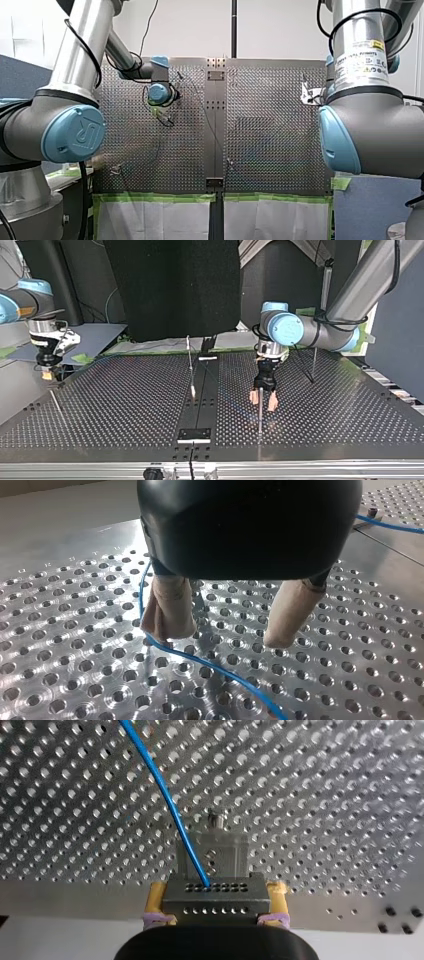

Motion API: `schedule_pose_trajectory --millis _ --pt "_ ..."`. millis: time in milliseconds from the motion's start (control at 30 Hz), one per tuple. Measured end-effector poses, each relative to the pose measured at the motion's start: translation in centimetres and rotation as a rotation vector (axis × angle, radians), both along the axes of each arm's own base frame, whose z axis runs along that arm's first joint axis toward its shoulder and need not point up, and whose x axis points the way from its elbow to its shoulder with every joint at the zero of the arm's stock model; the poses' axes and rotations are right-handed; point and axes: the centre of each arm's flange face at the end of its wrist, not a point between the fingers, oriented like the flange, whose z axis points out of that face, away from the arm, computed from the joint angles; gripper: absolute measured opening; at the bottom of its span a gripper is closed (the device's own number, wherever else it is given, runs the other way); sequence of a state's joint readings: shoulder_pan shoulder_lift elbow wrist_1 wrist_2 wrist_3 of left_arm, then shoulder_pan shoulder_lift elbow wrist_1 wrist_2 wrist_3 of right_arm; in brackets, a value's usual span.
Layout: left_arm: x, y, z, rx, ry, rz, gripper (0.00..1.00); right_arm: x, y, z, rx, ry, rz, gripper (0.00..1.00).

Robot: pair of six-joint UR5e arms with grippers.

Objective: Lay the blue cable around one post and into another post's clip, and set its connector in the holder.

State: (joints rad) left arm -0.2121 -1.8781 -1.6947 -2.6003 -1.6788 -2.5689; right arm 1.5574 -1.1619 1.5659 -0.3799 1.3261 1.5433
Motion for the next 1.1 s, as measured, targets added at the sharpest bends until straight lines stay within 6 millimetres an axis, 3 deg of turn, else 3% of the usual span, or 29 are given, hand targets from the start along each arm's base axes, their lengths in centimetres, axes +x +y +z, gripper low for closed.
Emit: schedule_pose_trajectory --millis 533,1100 --pt "0.0 0.1 0.0 0.004 0.003 0.002 1.00 -0.9 -1.1 0.4 -0.010 -0.020 0.093 0.00" --pt "0.0 0.1 0.0 0.009 0.001 0.002 1.00 -1.7 -2.7 -1.1 0.006 -0.020 0.085 0.00"
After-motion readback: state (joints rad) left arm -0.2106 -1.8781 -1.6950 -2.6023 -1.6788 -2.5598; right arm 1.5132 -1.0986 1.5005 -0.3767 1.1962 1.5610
